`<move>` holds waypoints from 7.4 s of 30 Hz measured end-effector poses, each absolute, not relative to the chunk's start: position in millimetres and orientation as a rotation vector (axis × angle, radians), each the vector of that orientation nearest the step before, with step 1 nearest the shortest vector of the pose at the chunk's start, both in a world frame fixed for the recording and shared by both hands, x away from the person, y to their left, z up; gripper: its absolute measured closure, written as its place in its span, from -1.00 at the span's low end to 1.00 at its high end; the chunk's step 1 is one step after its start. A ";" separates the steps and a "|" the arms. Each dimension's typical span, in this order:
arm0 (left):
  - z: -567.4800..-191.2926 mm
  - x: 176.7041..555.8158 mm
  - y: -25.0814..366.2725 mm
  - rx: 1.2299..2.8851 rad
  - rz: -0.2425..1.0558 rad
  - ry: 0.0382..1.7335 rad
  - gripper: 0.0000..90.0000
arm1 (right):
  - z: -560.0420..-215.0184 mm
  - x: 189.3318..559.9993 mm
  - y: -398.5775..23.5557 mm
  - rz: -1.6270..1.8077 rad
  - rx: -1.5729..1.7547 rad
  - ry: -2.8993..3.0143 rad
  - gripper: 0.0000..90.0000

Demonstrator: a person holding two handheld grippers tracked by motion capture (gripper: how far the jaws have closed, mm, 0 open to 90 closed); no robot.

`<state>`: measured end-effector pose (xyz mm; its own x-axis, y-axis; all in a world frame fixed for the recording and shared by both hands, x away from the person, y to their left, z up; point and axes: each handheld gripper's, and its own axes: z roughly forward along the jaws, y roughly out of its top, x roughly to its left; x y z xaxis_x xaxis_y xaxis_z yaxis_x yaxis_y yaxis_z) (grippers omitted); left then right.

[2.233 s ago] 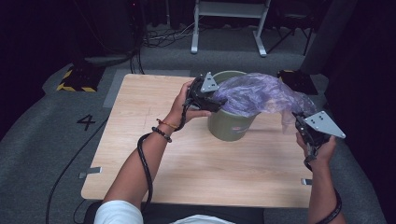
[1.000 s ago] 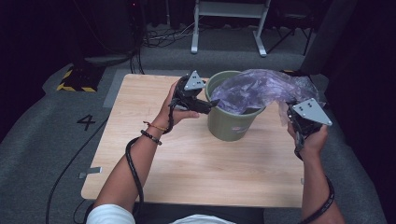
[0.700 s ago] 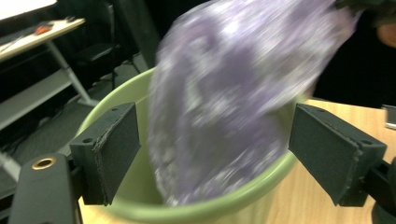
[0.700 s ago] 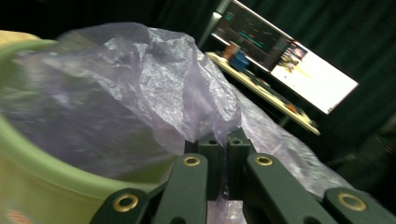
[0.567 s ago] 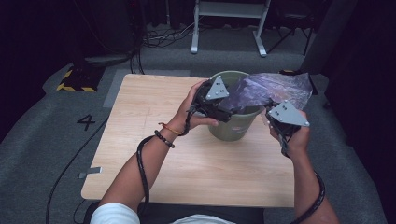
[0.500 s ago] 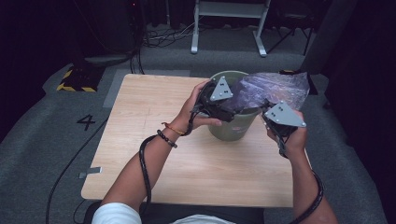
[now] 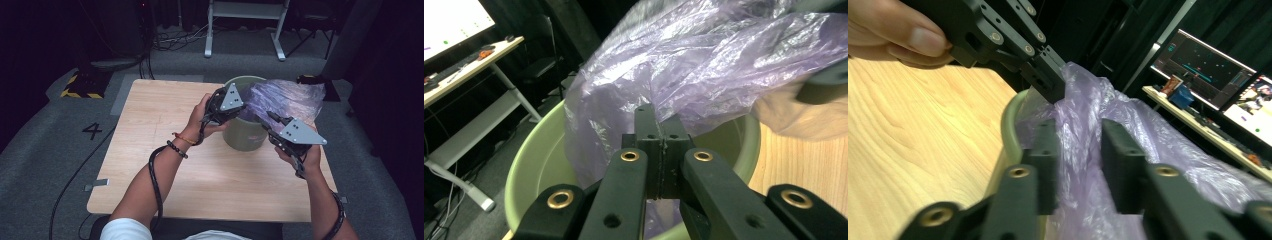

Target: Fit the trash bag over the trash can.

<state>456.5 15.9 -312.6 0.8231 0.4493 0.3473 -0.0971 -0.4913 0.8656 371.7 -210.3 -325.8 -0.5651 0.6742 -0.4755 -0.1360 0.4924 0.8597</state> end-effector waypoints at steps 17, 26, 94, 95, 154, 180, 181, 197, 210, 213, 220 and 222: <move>-327.7 464.9 52.6 1.963 0.691 0.335 1.00 | -327.7 333.0 -262.8 1.338 0.559 1.776 -0.15; -338.1 468.2 66.1 1.958 0.695 0.381 1.00 | -352.1 346.4 -268.1 1.479 0.686 1.883 -0.29; -361.8 433.1 82.0 1.861 0.652 0.377 0.99 | -353.6 353.5 -248.1 1.347 0.703 1.831 -0.07; -362.9 433.7 82.9 1.866 0.650 0.378 0.99 | -354.7 355.9 -251.0 1.324 0.721 1.816 -0.09; -338.8 465.5 72.2 1.877 0.730 0.480 0.94 | -387.9 388.1 -279.5 1.020 0.662 1.932 0.92; -349.7 458.6 71.5 1.866 0.711 0.492 1.00 | -368.4 326.1 -186.6 1.141 0.249 1.825 -0.07; -349.8 458.6 71.5 1.865 0.708 0.492 1.00 | -368.0 329.1 -181.6 1.150 0.245 1.827 -0.07; -350.1 459.3 74.9 1.838 0.687 0.496 1.00 | -377.6 361.1 -157.6 1.050 0.305 1.865 0.74; -351.4 458.3 75.7 1.828 0.669 0.490 1.00 | -372.8 358.5 -182.6 1.110 0.373 1.830 0.35; -352.3 456.9 73.3 1.834 0.663 0.481 1.00 | -372.5 356.7 -174.1 1.101 0.341 1.831 0.01; -351.4 456.0 73.0 1.834 0.649 0.477 1.00 | -373.7 365.4 -160.2 1.060 0.334 1.834 -0.04; -351.1 456.1 73.2 1.833 0.647 0.476 1.00 | -374.5 367.6 -157.7 1.042 0.329 1.832 0.13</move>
